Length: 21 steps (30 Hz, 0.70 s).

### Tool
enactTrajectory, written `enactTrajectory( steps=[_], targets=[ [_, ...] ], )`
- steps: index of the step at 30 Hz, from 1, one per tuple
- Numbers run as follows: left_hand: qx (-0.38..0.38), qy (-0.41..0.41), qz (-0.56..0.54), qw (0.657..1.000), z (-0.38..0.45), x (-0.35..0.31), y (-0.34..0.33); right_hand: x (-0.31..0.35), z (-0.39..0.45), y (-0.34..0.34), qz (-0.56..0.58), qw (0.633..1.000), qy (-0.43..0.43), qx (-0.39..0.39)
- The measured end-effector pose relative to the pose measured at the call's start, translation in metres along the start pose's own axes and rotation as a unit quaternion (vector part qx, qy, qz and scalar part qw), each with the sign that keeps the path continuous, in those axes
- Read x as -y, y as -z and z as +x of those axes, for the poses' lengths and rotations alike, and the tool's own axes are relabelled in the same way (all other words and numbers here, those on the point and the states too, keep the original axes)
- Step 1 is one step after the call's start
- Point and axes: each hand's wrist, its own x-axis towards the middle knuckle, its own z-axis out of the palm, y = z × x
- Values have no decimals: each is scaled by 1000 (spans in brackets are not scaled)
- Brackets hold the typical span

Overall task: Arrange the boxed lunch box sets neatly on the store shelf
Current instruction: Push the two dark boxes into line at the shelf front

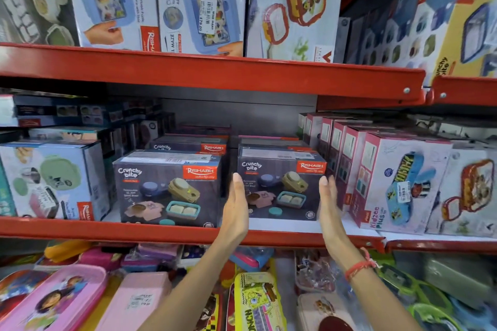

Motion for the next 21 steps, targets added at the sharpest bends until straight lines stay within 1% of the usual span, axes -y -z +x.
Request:
enactTrajectory(
  steps=[2,6,10,15,21],
  targets=[
    [-1,10,-5,1000,2,2,1,0,0,3,-10,1000,0,29],
    [-9,8,-34,999,-5,4,5,-1,-6,11,-31,999,16,33],
    [7,10,-81,997,-15,0,12,2,-18,17,-36,998,16,46],
    [21,8,-84,996,-26,-7,21,11,-31,20,-33,999,20,29],
    [48,16,-68,996,-38,-12,24,12,-42,23,-68,997,24,18]
  ],
)
